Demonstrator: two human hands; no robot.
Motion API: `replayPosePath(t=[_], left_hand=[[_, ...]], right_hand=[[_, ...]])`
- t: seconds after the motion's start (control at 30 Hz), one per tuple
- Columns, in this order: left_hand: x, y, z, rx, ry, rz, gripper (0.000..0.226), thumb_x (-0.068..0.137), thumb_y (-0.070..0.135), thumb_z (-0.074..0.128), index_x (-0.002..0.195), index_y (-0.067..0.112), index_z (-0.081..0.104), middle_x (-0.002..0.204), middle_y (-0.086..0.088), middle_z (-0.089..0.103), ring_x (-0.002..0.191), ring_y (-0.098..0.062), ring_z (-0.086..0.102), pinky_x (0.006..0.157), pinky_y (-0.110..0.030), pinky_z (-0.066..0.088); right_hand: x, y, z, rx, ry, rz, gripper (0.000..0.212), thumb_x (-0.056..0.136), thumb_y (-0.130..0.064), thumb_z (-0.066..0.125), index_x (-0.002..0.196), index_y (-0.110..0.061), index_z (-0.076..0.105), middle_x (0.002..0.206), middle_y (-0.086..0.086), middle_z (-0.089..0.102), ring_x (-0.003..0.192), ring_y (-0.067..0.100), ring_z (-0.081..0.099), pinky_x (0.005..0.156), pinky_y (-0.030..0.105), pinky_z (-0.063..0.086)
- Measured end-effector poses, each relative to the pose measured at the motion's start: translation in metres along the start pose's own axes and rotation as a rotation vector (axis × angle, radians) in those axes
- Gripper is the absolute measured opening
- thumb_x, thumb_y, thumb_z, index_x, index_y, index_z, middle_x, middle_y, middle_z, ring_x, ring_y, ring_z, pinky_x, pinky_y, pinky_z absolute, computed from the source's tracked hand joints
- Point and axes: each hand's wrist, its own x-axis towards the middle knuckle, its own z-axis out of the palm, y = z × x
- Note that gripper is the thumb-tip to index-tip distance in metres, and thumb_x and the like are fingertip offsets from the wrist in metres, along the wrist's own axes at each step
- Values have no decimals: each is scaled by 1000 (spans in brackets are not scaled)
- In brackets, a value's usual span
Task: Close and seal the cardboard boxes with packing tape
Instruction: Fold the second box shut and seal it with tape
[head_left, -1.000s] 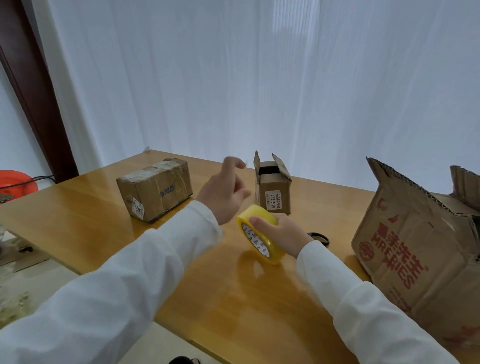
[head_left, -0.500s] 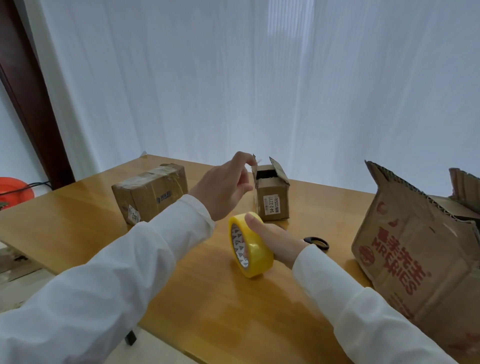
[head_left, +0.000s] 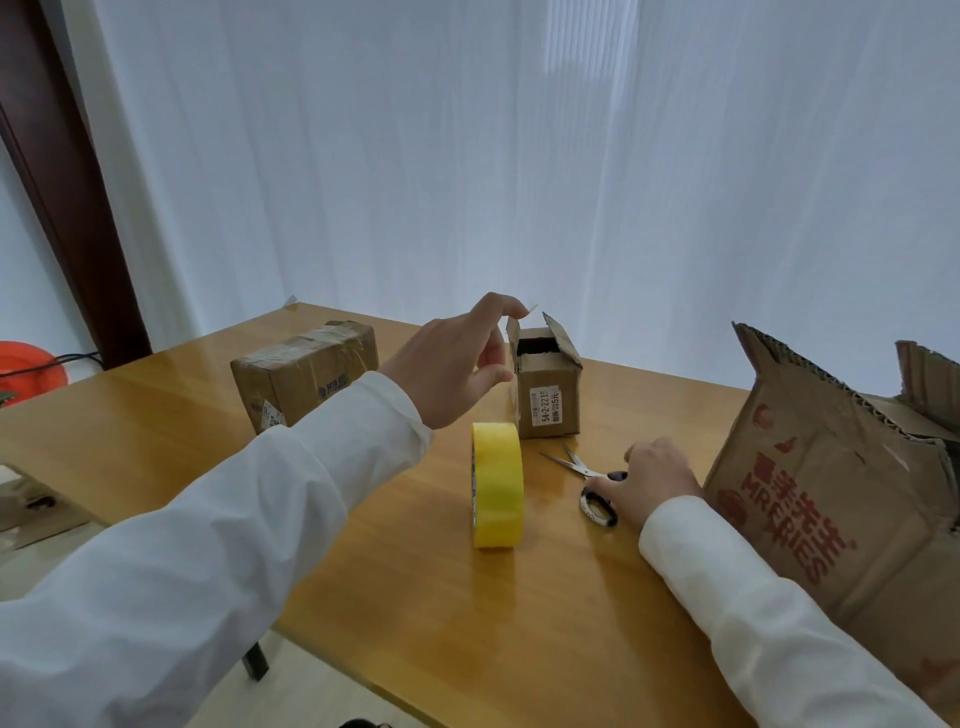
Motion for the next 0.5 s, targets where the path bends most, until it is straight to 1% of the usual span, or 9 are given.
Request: replayPosePath(t=[0.03, 0.07, 0.13, 0.23, 0.3, 0.37, 0.4, 0.43, 0.5], left_hand=[[0, 0, 0, -2, -3, -1, 46, 88, 12, 63, 128, 16, 40, 85, 1, 60, 83, -18, 60, 70, -13, 37], [0, 1, -1, -3, -7, 0, 46, 88, 12, 63, 129, 16, 40, 85, 1, 60, 84, -18, 60, 70, -12, 37], [-1, 2, -1, -9, -9, -1, 47, 89, 12, 63, 129, 16, 40, 85, 2, 60, 84, -18, 60, 70, -12, 37], [-3, 1, -3, -18, -12, -4, 47, 89, 12, 63, 129, 16, 40, 86, 1, 60, 84, -19, 60, 72, -14, 37], [-5, 0, -4, -20, -7, -10, 46, 88, 12, 63, 129, 16, 41, 86, 0, 61, 84, -19, 60, 70, -13, 37], [-5, -1, -4, -26, 0, -19, 46, 88, 13, 64, 128, 16, 41, 87, 0, 60, 84, -18, 60, 67, -8, 37], [-6, -1, -4, -28, 1, -23, 46, 88, 13, 63, 128, 16, 41, 87, 0, 60, 84, -18, 60, 67, -5, 36], [-6, -1, -4, -31, 2, -25, 45, 88, 12, 63, 128, 15, 41, 86, 0, 60, 84, -18, 59, 67, -4, 36], [-6, 1, -4, -40, -3, -25, 45, 88, 12, 63, 128, 15, 41, 85, 2, 59, 83, -17, 59, 67, -4, 36]], right_hand=[[0, -3, -2, -54, -83, -12, 58, 79, -64, 60, 109, -14, 61, 97, 1, 57, 94, 18, 56, 64, 23, 45], [-1, -5, -3, -94, -161, -20, 56, 79, -66, 58, 103, -15, 62, 89, 0, 58, 86, 17, 57, 58, 22, 42], [0, -9, -5, -126, -221, -23, 54, 79, -65, 58, 101, -16, 61, 84, -2, 58, 80, 16, 57, 55, 21, 40], [3, -6, -5, -125, -178, 32, 45, 82, -60, 60, 92, -17, 56, 82, 0, 57, 85, 18, 59, 60, 23, 43], [1, -2, -4, -141, -117, 61, 36, 88, -49, 59, 98, -15, 60, 86, 2, 58, 90, 21, 60, 66, 26, 46], [-1, 1, -1, -142, -96, 54, 31, 91, -41, 57, 102, -12, 63, 86, 4, 58, 88, 23, 60, 68, 28, 47], [-3, 2, 0, -124, -100, 48, 32, 92, -43, 55, 97, -12, 63, 84, 4, 59, 85, 23, 61, 67, 28, 47], [-5, 1, 0, -98, -109, 45, 37, 92, -48, 53, 89, -12, 63, 81, 3, 59, 81, 22, 61, 64, 27, 47], [-8, -3, -2, -79, -142, 51, 49, 86, -63, 52, 75, -15, 55, 75, 2, 57, 74, 19, 57, 59, 25, 43]])
